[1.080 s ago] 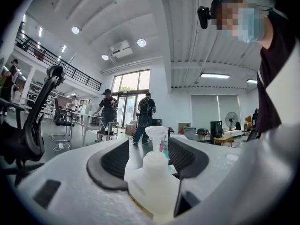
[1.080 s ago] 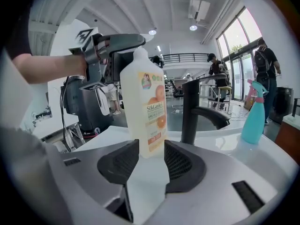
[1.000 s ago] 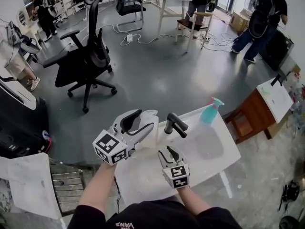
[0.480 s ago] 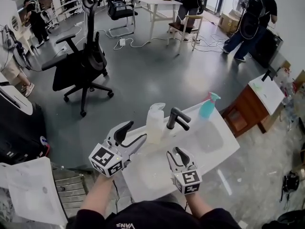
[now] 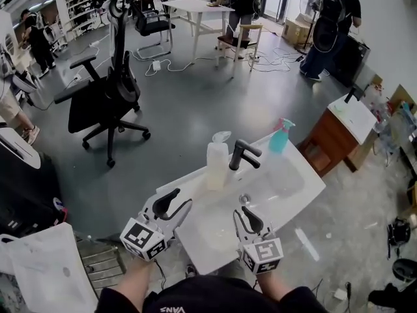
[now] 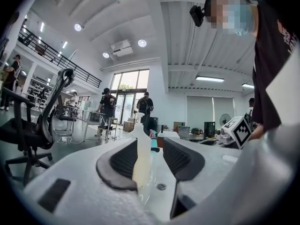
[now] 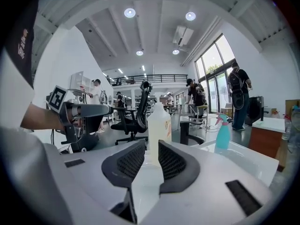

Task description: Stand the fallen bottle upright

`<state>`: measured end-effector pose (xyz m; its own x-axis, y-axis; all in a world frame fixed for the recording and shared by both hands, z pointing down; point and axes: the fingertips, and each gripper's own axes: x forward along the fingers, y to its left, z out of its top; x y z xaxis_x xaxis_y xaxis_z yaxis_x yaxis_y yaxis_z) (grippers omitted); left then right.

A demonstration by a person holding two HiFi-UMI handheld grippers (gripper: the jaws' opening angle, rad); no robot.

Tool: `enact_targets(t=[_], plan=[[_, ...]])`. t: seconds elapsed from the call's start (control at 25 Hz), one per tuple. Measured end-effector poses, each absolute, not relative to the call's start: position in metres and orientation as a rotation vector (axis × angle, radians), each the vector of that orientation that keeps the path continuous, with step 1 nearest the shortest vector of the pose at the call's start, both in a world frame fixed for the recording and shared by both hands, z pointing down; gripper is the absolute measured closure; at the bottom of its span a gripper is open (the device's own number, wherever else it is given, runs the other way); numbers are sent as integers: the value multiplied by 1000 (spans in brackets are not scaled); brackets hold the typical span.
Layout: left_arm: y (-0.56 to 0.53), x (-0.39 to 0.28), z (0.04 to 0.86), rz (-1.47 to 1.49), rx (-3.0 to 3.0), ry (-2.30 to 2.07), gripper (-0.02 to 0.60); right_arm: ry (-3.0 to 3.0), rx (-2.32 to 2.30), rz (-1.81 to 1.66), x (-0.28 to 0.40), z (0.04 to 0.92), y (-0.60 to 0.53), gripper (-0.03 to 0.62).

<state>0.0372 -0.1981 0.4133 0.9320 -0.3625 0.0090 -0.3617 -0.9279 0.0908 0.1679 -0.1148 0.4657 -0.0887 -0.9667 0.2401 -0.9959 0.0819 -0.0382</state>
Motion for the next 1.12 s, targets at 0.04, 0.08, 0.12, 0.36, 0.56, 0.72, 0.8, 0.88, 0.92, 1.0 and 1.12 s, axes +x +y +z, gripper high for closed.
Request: enact_targets(t=[0.04, 0.08, 0.12, 0.36, 0.56, 0.72, 0.8, 0.88, 0.92, 1.0, 1.12], plan=[[-194, 33, 415, -11, 3002, -554, 407, -2186, 2017, 286, 164, 466, -111, 507], [-190, 29, 417, -11, 3006, -546, 421, -2180, 2023, 287, 160, 467, -107, 516], [-186, 25, 419, -8, 3007, -541, 438, -2177, 2029, 288, 156, 467, -103, 530], [-167, 5, 425, 52, 3031, -541, 534, -2166, 2059, 274, 135, 462, -84, 588], [-155, -10, 431, 104, 3033, -544, 555, -2164, 2054, 285, 120, 464, -74, 591], [-147, -25, 439, 119, 2990, -562, 560, -2159, 2033, 315, 111, 469, -63, 592], [-143, -33, 444, 129, 2944, -591, 561, -2152, 2025, 325, 108, 470, -57, 592], [-137, -39, 451, 145, 2919, -595, 561, -2140, 2028, 333, 107, 471, -53, 592], [-133, -41, 454, 154, 2913, -591, 561, -2134, 2028, 336, 106, 472, -52, 592], [-128, -44, 461, 170, 2909, -583, 561, -2123, 2030, 337, 104, 473, -49, 592], [-123, -47, 463, 173, 2909, -575, 561, -2120, 2040, 332, 100, 473, -46, 592]])
